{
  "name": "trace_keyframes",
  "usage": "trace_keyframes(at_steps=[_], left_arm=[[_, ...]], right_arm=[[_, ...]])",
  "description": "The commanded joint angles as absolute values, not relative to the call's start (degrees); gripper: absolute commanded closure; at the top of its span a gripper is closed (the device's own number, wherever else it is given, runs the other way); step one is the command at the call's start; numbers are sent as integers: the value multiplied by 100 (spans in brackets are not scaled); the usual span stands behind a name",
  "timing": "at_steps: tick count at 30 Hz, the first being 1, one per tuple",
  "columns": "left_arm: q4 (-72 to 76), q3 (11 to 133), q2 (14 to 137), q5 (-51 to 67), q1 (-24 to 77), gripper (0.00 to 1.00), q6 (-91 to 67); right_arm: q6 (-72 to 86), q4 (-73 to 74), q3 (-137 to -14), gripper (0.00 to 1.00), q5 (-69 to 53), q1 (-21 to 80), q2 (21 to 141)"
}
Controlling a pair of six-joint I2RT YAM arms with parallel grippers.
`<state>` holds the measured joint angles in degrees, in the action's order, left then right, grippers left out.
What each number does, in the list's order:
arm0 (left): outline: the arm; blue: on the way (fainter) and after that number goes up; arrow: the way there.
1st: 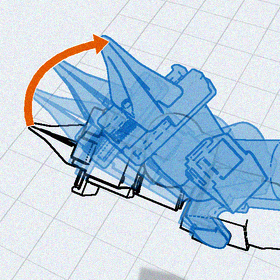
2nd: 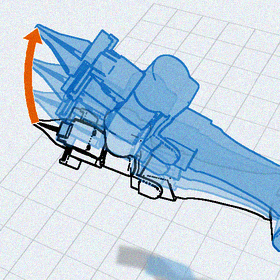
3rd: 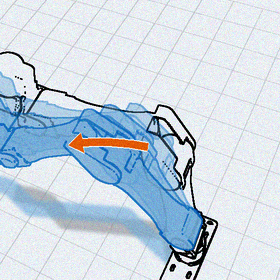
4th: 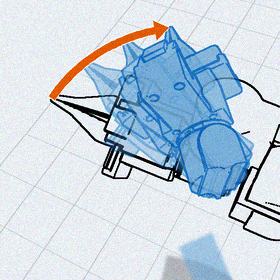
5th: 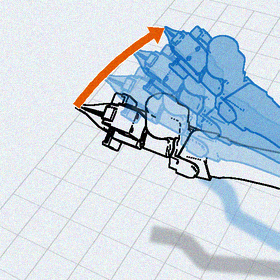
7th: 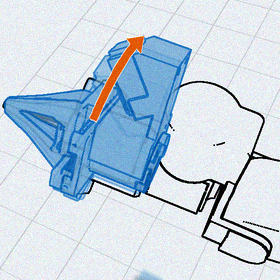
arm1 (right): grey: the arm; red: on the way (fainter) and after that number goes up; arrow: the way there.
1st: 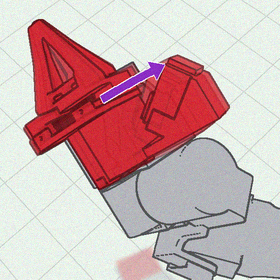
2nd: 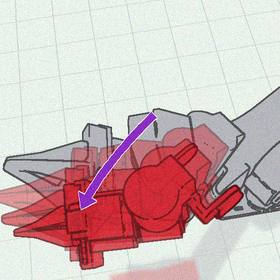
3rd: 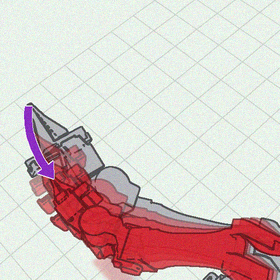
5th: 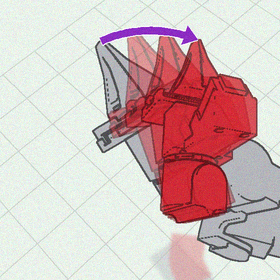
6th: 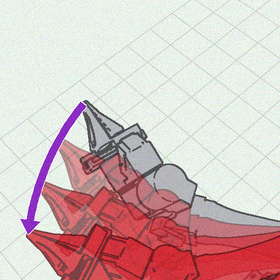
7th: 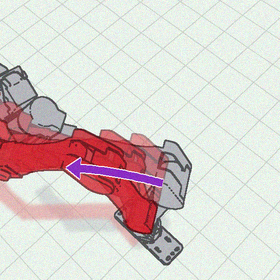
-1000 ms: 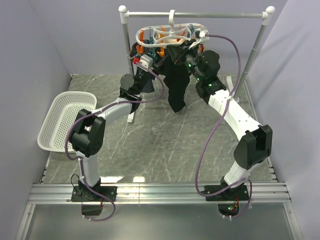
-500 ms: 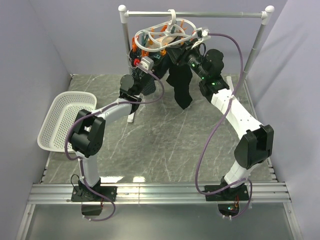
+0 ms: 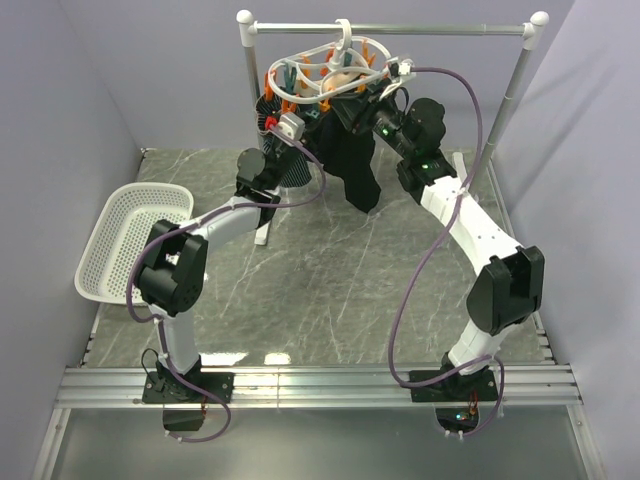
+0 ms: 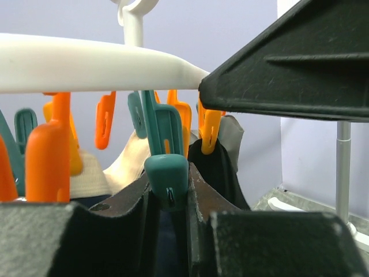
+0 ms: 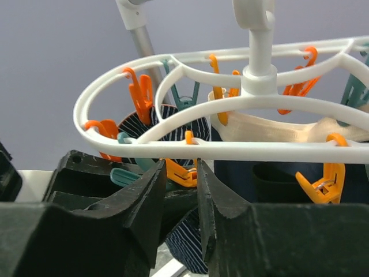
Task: Clip the underwear to the hanger
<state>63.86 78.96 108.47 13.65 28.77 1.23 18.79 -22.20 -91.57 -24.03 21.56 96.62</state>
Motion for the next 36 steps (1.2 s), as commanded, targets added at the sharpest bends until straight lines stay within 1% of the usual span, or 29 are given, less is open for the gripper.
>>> trace_keyframes(at_steps=[1,4,14,16,19,21,22,24,25,28,29,30,31,34,36], left_arm=[[6565,7875,10485,1564,2865,87,44],[6548,7857,10468,1608,2848,87,-202],[6574,7813,10433,1872,2786,88,-404],[6574,7796,10424,2003,2786,87,-466],[6539,7761,10389,2083,2777,83,-553],[6522,7743,10354,2127,2769,78,-589],[6443,7717,10327,2118,2769,73,-598],[6329,7682,10213,2066,2742,66,-694],[6250,7612,10161,2074,2725,60,-738],[5925,7279,9827,2057,2654,52,-756],[5828,7182,9722,2039,2628,47,-765],[5575,7076,9494,2065,2584,46,-817],[5424,6840,9388,2057,2567,40,-826],[4897,6304,8861,2074,2549,37,-782],[4616,6031,8491,2100,2540,38,-782]], right_arm=[[1802,-2347,-9474,65,-2356,2144,9817],[1811,-2232,-9519,66,-2250,2144,9914],[2065,-2742,-9308,66,-2259,2144,9967],[2127,-2847,-9290,69,-2241,2136,9975],[2127,-2892,-9334,73,-2224,2171,10019],[2144,-2804,-9395,86,-2267,2162,10020],[2136,-2786,-9396,99,-2259,2162,10002],[2109,-2699,-9396,100,-2224,2171,9932],[2057,-2672,-9387,100,-2224,2171,9879],[1986,-2444,-9439,100,-2189,2162,9809],[1969,-2391,-9457,100,-2197,2171,9774],[1951,-2234,-9544,100,-2215,2180,9765],[1916,-2128,-9606,100,-2206,2180,9765],[1802,-1724,-9852,100,-2171,2206,9800],[1714,-1460,-10001,100,-2162,2224,9800]])
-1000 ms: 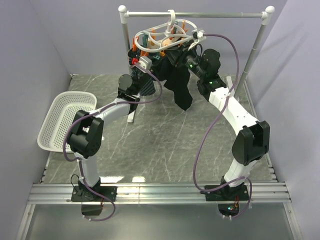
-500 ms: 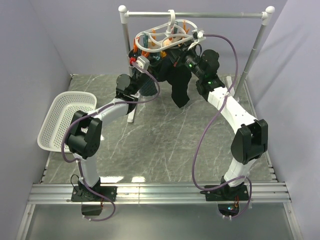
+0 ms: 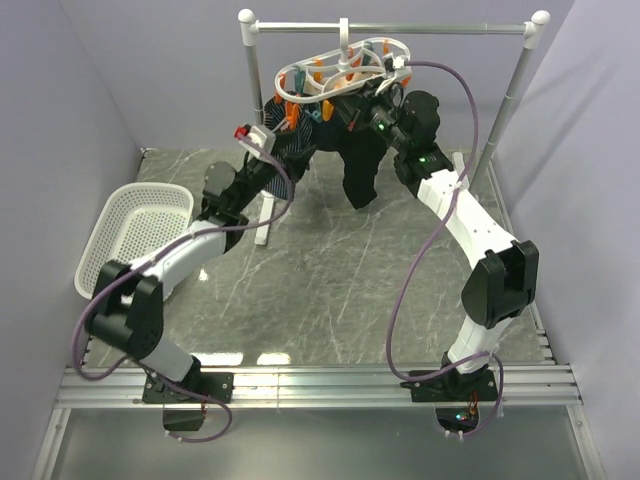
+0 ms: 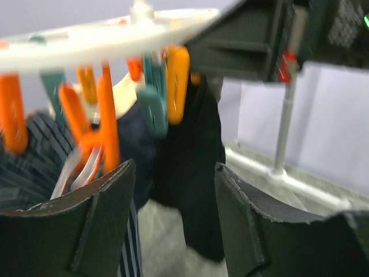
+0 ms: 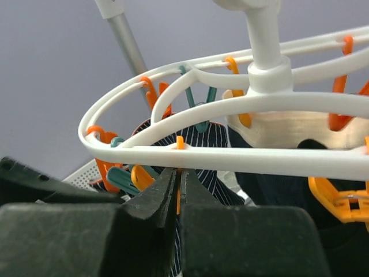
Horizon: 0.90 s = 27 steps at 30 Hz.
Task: Clip the underwear to the hanger
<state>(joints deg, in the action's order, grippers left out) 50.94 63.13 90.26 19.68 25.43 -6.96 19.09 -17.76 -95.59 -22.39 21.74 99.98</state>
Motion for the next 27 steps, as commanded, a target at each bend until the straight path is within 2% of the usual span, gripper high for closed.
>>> trace_keyframes(at_steps=[1,4,8,18,27], left_arm=[[4501,5838,8377,2188,2540,39,-756],[4430,5573,8034,2468,2575,43,-774],[4544,5800,8068,2497,2785,47,-791],[5132,6723,8894,1917,3067,44,-827],[4931,7496,9571,1521,3111,43,-396]], right_arm=[[1705,-1363,-10063,100,-2162,2241,9826],[1758,-1073,-10221,100,-2249,2232,9844],[1828,-635,-10476,100,-2329,2259,9940],[1784,-44,-10890,100,-2338,2285,10037],[1802,-53,-10854,100,-2390,2285,9958]])
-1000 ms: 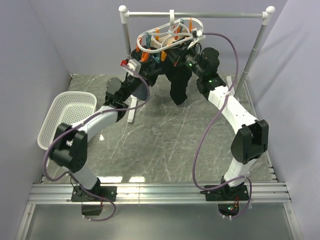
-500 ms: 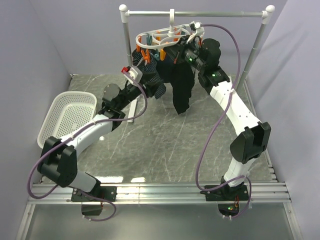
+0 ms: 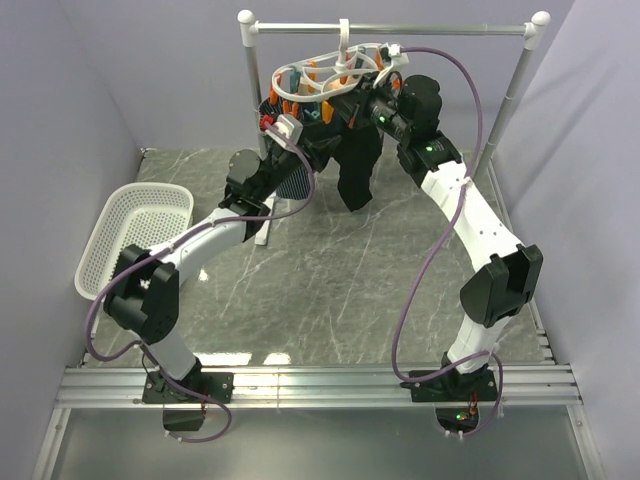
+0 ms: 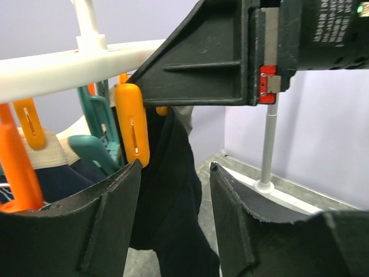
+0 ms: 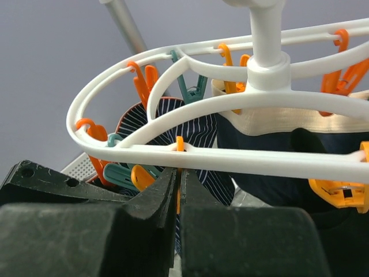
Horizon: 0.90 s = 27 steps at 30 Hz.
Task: Clip the underwear to the hanger
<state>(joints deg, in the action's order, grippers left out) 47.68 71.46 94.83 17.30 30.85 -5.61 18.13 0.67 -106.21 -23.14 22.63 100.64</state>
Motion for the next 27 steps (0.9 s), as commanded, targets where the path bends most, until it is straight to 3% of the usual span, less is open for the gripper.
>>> trace_keyframes(at_steps=[1,15,27], left_arm=[[4922,7506,9615,1451,3111,43,-352],[4764,7954,9975,1195,3094,53,-62],[4588,8024,9967,1028,3023,48,185]], right_arm=[[1810,-53,-10854,100,-2408,2294,9958],[1767,-44,-10846,100,-2487,2285,9932],[1652,-53,-10767,100,-2443,2285,9870]])
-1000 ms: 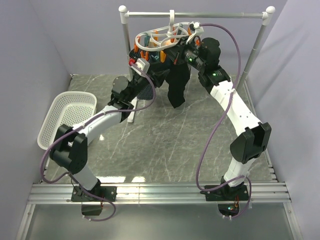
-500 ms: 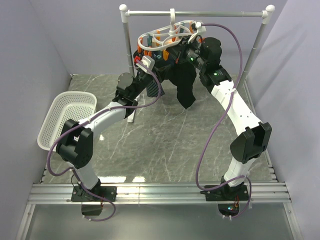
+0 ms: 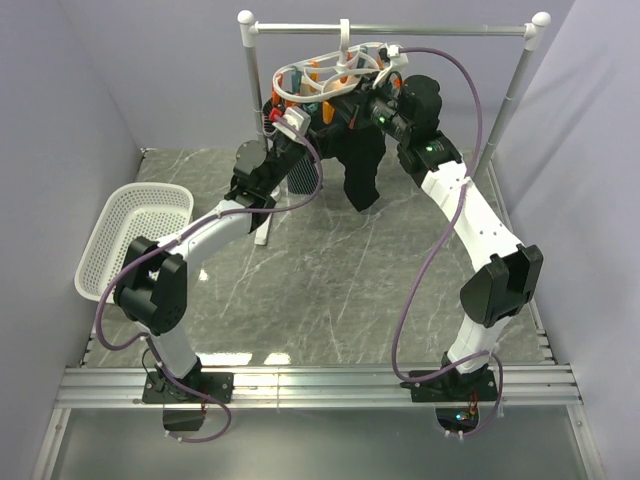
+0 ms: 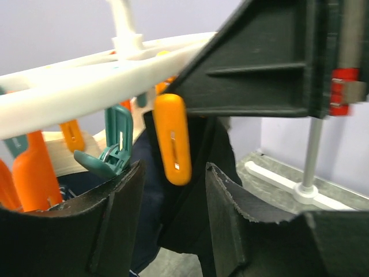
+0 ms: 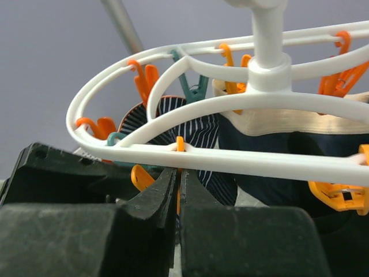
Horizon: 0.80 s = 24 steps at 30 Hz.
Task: Clip the underwear to the hanger
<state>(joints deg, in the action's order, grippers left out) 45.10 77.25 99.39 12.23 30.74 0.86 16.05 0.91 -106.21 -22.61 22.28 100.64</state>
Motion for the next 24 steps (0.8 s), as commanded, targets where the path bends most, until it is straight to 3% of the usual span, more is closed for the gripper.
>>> trace_keyframes(at_steps=[1,6,9,13,17,24], left_arm=[[4588,8024,9967,1020,3015,48,202],[4834,8007,9967,1265,2997,52,132],[4930,8016,10002,1415,2980,62,97],[5018,7989,10011,1634,2936,82,35],[5054,7928,10002,1766,2892,85,-165],[5054,7884,9993,2030,2777,89,-378]], right_arm=[[1661,-53,-10775,100,-2443,2276,9870],[1731,-149,-10723,100,-2584,2276,9861],[1793,-219,-10696,100,-2680,2276,9888],[1907,-483,-10530,82,-2900,2197,9800],[2056,-800,-10266,67,-3023,2074,9677],[2364,-1019,-10012,57,-3488,1679,9467]])
